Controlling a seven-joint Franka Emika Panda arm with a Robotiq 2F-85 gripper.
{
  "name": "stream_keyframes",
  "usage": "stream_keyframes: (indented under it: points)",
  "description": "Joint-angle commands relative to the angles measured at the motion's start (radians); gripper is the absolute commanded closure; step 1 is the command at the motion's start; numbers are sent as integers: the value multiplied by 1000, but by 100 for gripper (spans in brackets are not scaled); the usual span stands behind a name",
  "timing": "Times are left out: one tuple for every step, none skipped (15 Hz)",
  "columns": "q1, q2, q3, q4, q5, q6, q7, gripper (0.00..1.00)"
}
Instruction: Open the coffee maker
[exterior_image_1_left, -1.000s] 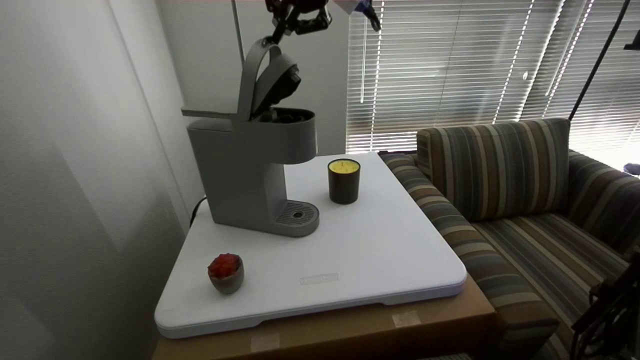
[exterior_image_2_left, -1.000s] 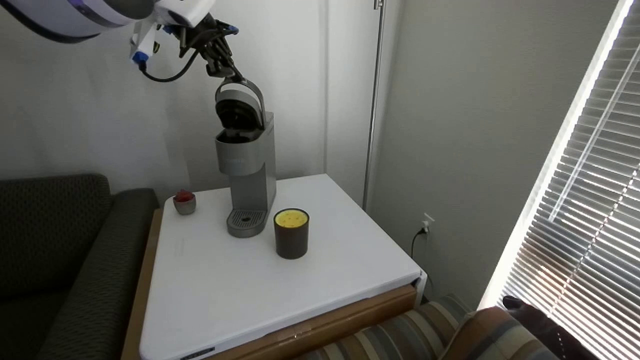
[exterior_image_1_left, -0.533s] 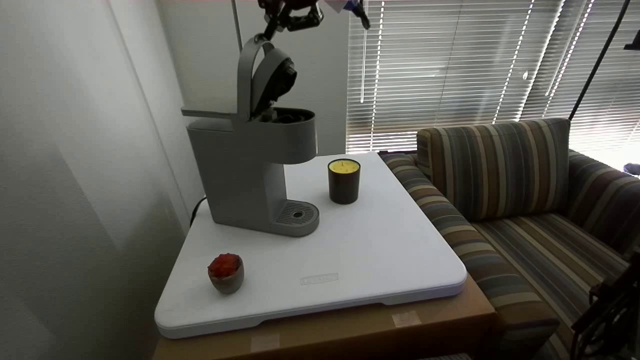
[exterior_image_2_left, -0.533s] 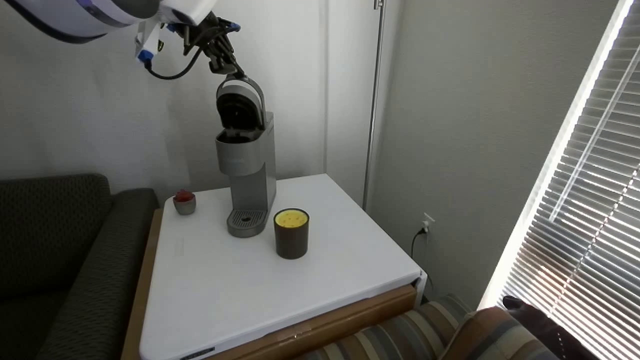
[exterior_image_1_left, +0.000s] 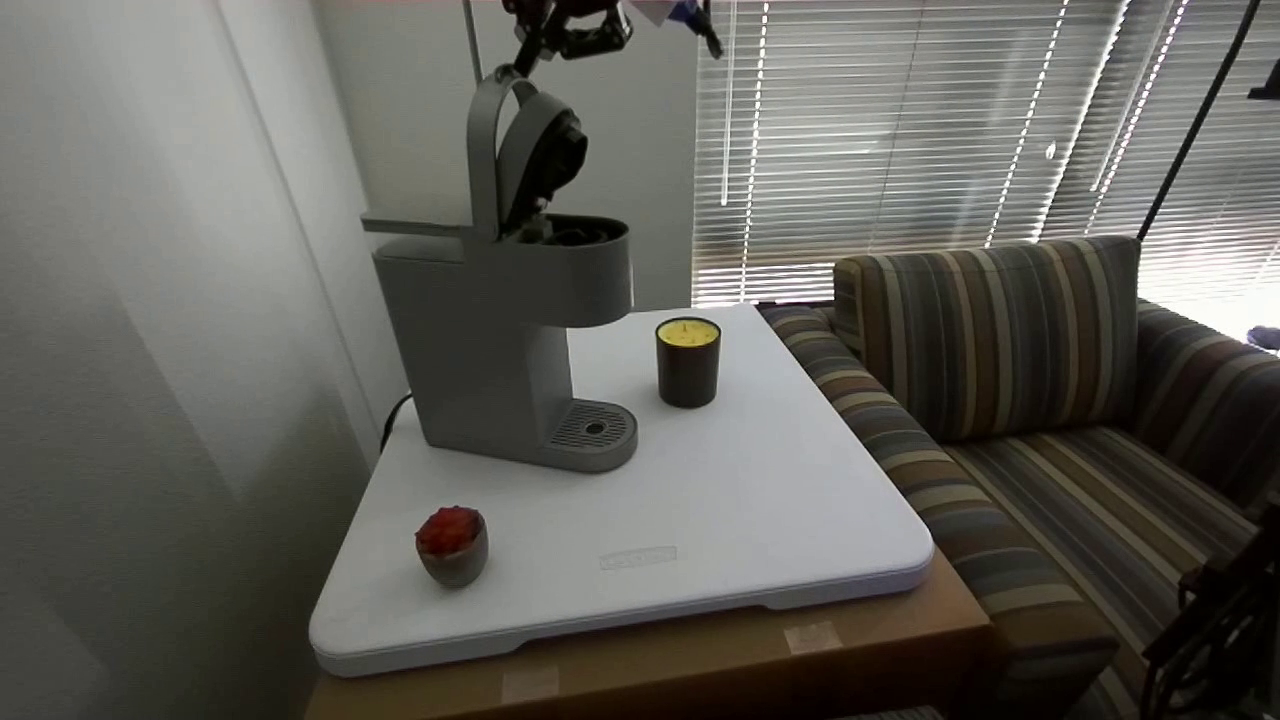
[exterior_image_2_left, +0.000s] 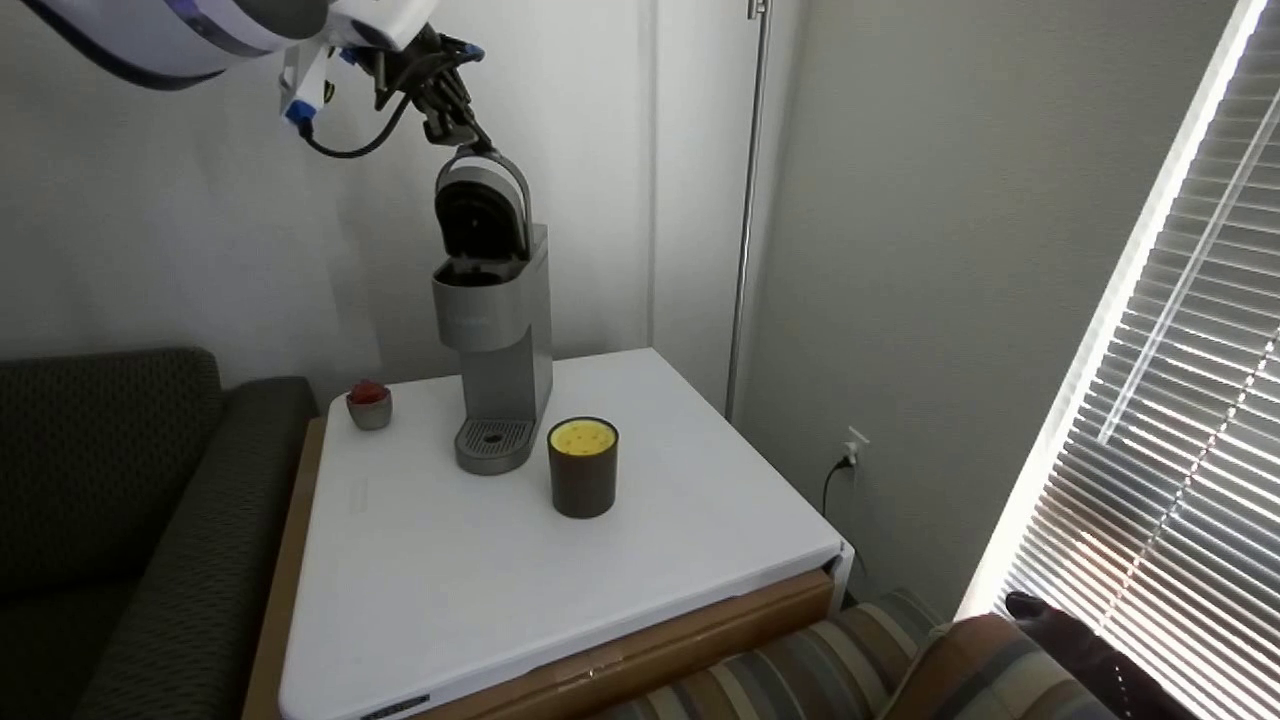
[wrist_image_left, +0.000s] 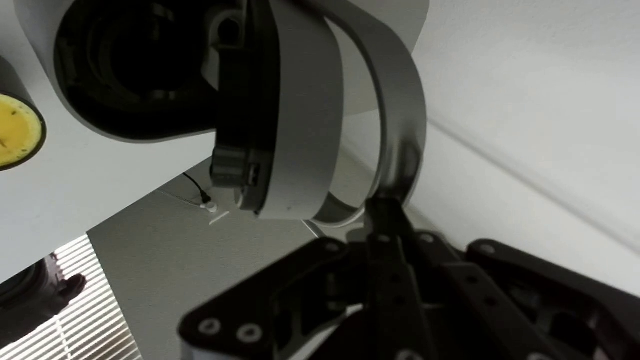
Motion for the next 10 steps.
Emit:
stream_keyframes:
  points:
    - [18, 26, -28, 23, -22, 2, 13, 100]
    - [26, 14, -38, 15, -36, 3, 12, 100]
    - [34, 5, -49, 8, -52, 7, 12, 100]
    - [48, -8, -69, -1, -77, 6, 14, 100]
    - [60, -17, -85, -8, -97, 7, 16, 100]
    - [77, -29, -108, -17, -123, 5, 20, 100]
    - [92, -43, -127, -25, -145, -4, 20, 100]
    - [105, -52, -145, -31, -165, -1, 20, 100]
    - [118, -64, -161, -40, -184, -1, 18, 100]
    - [126, -78, -171, -50, -197, -4, 14, 100]
